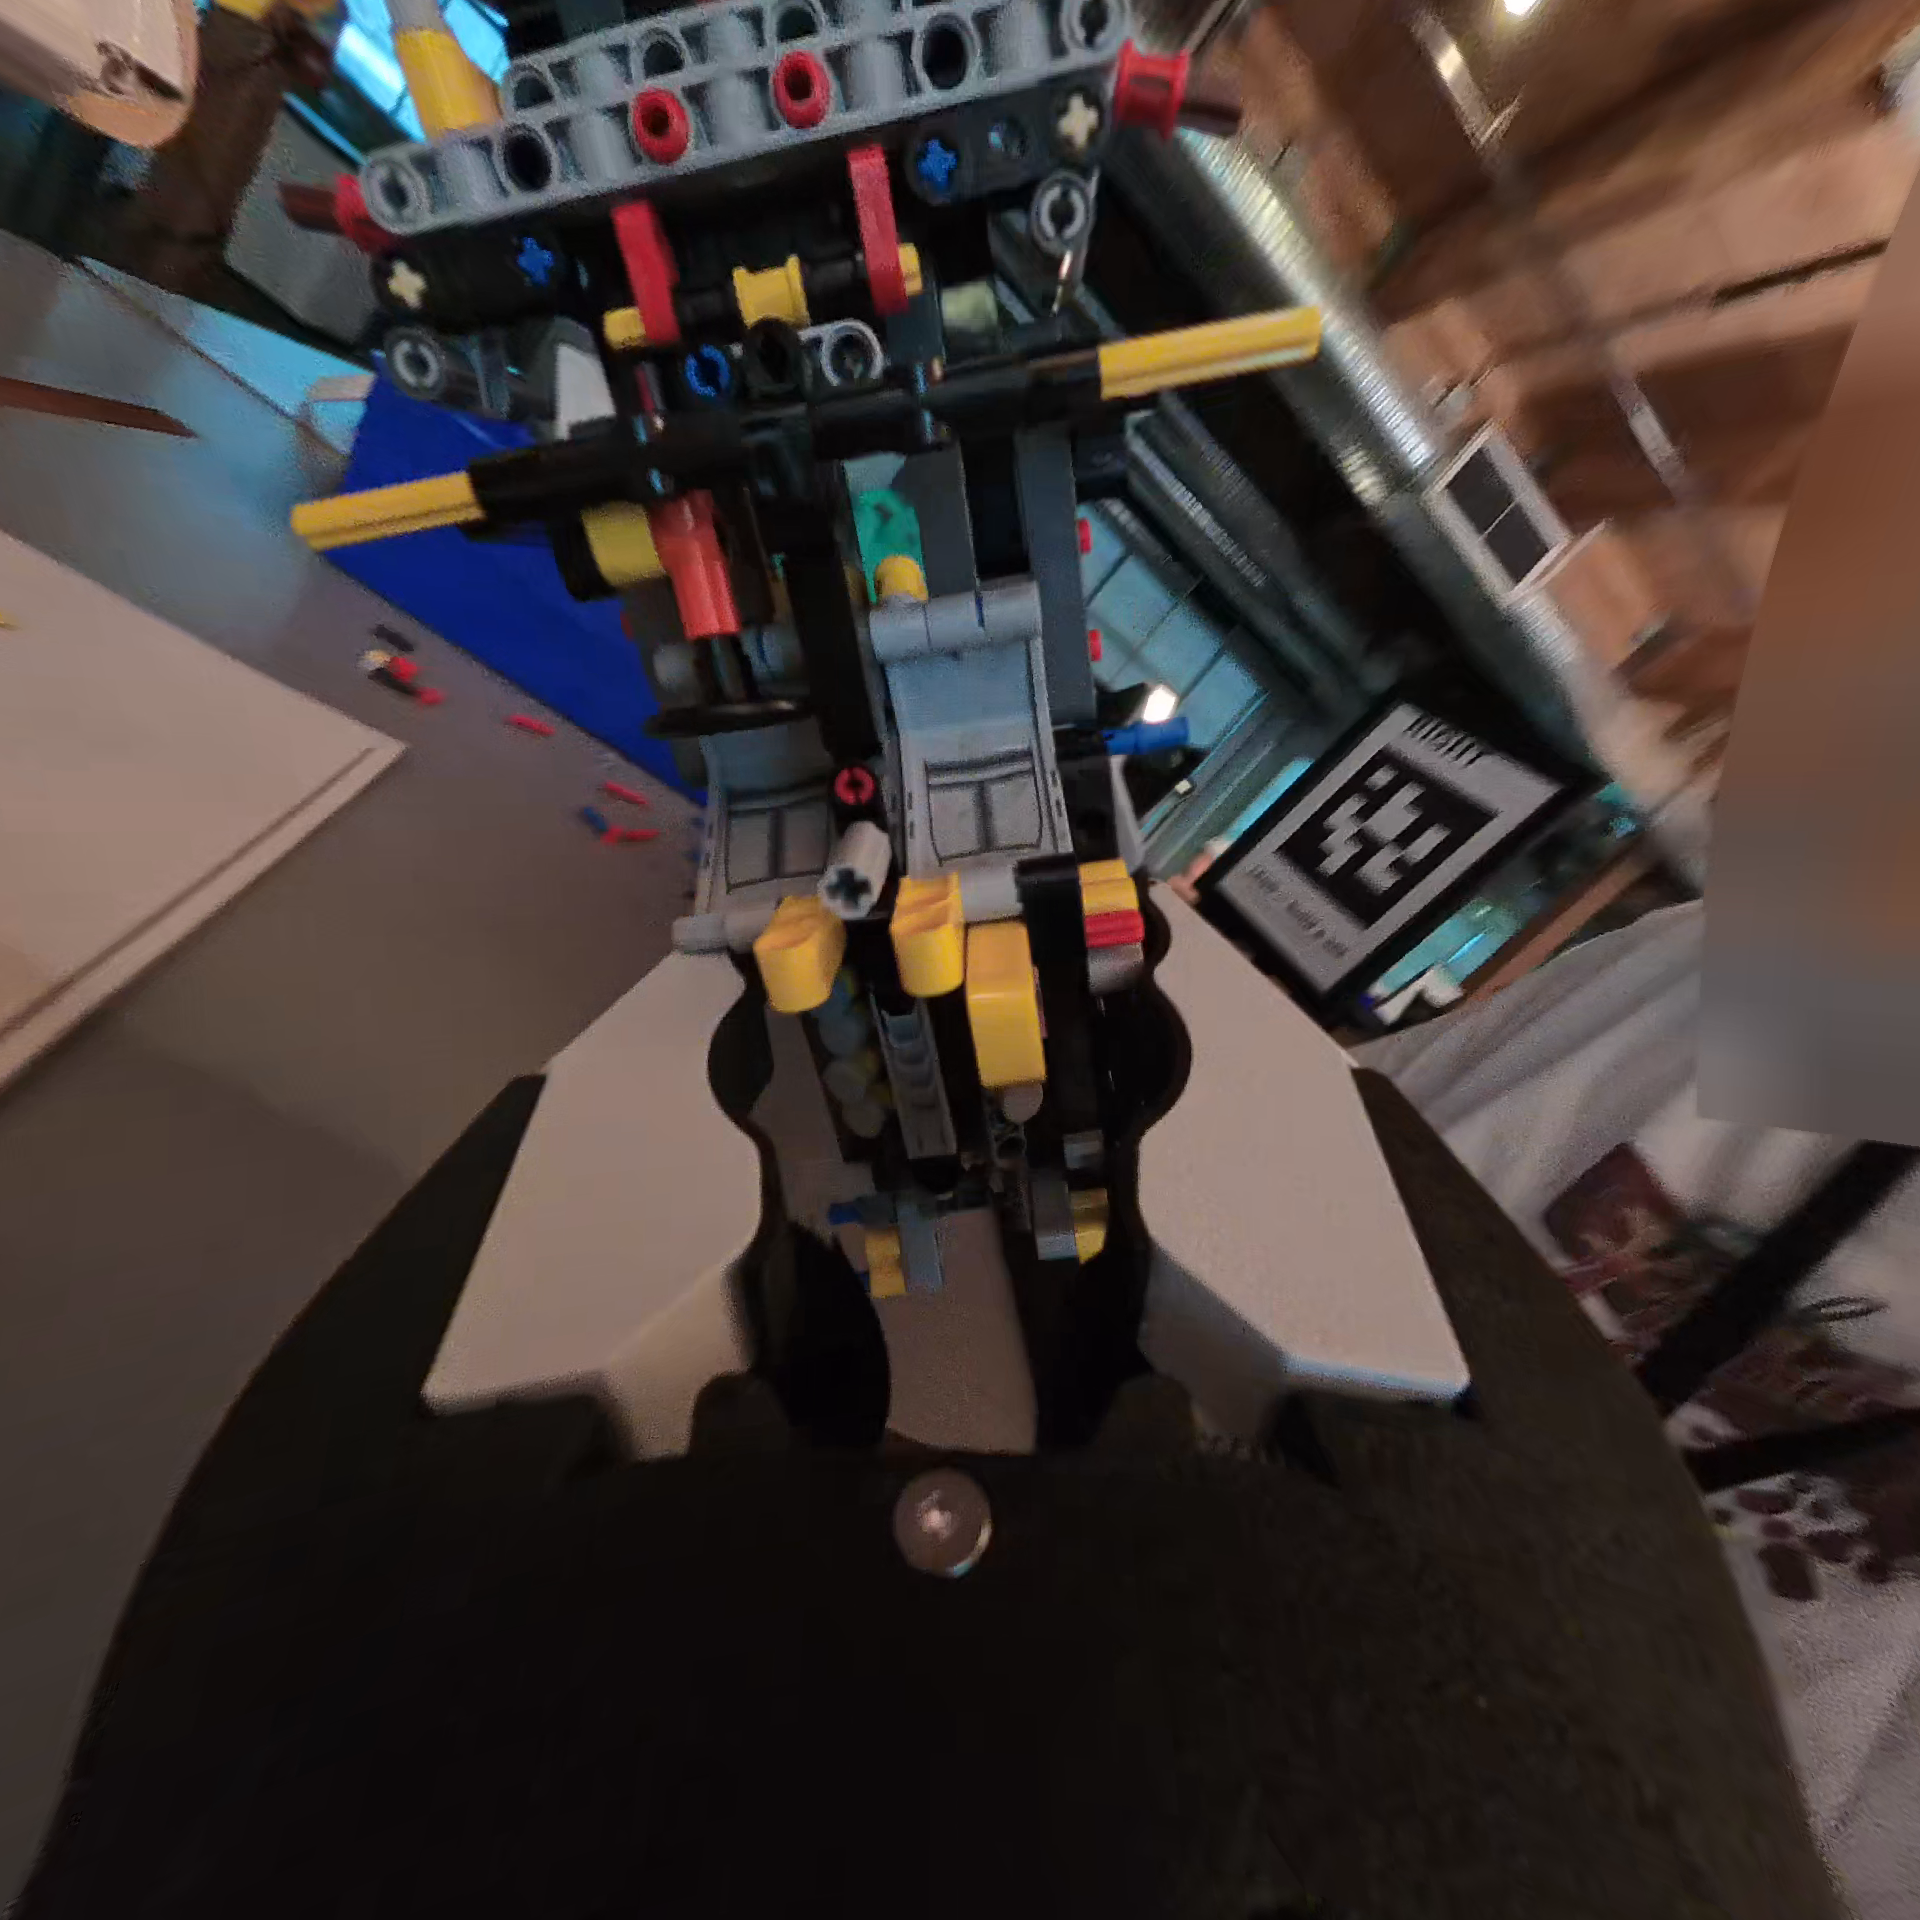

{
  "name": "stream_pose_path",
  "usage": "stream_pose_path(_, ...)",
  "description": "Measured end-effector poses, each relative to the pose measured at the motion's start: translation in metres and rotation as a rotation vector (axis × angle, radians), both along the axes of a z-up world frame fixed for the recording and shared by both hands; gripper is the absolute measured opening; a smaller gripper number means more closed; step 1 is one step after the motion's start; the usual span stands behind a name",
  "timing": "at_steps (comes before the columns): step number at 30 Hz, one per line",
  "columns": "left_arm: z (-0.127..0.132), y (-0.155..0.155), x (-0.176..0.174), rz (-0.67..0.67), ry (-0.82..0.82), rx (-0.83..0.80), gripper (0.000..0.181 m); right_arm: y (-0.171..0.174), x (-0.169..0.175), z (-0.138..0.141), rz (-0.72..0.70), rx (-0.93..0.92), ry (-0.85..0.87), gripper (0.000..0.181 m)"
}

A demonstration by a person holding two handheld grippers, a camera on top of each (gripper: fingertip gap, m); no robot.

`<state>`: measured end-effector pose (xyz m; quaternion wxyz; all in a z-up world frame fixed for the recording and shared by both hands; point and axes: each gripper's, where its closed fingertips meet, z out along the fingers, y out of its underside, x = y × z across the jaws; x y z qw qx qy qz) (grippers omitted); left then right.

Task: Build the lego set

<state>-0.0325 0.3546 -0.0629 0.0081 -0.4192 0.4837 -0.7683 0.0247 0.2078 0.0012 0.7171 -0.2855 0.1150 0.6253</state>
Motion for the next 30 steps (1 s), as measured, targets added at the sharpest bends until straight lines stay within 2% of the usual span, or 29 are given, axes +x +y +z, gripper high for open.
stream_pose_path(3, -0.008, -0.003, 0.001, 0.010, 0.021, 0.089, 0.071, 0.040, -0.033, -0.026, -0.166, -0.293, -0.352, 0.034)
stream_pose_path(5, -0.014, -0.007, 0.002, 0.012, 0.031, 0.139, 0.071, 0.065, -0.045, -0.051, -0.264, -0.464, -0.544, 0.048)
stream_pose_path(7, -0.023, -0.012, 0.002, 0.006, 0.051, 0.218, 0.071, 0.082, -0.048, -0.073, -0.303, -0.588, -0.632, 0.067)
stream_pose_path(11, -0.056, -0.028, 0.003, 0.009, 0.088, 0.513, 0.071, 0.093, -0.051, -0.077, -0.270, -0.622, -0.617, 0.080)
stream_pose_path(15, -0.068, -0.040, 0.000, 0.027, 0.087, 0.758, 0.070, 0.096, -0.059, -0.085, -0.253, -0.658, -0.657, 0.086)
stream_pose_path(17, -0.073, -0.038, 0.000, 0.058, 0.100, 0.872, 0.070, 0.098, -0.056, -0.098, -0.261, -0.734, -0.701, 0.081)
stream_pose_path(21, -0.075, -0.030, -0.002, 0.121, 0.135, 1.027, 0.070, 0.102, -0.055, -0.104, -0.233, -0.780, -0.673, 0.079)
stream_pose_path(23, -0.081, -0.027, -0.003, 0.134, 0.171, 1.083, 0.070, 0.104, -0.050, -0.116, -0.235, -0.846, -0.685, 0.078)
stream_pose_path(30, -0.108, -0.017, -0.009, 0.076, 0.336, 1.055, 0.070, 0.102, -0.039, -0.148, -0.127, -1.002, -0.568, 0.078)
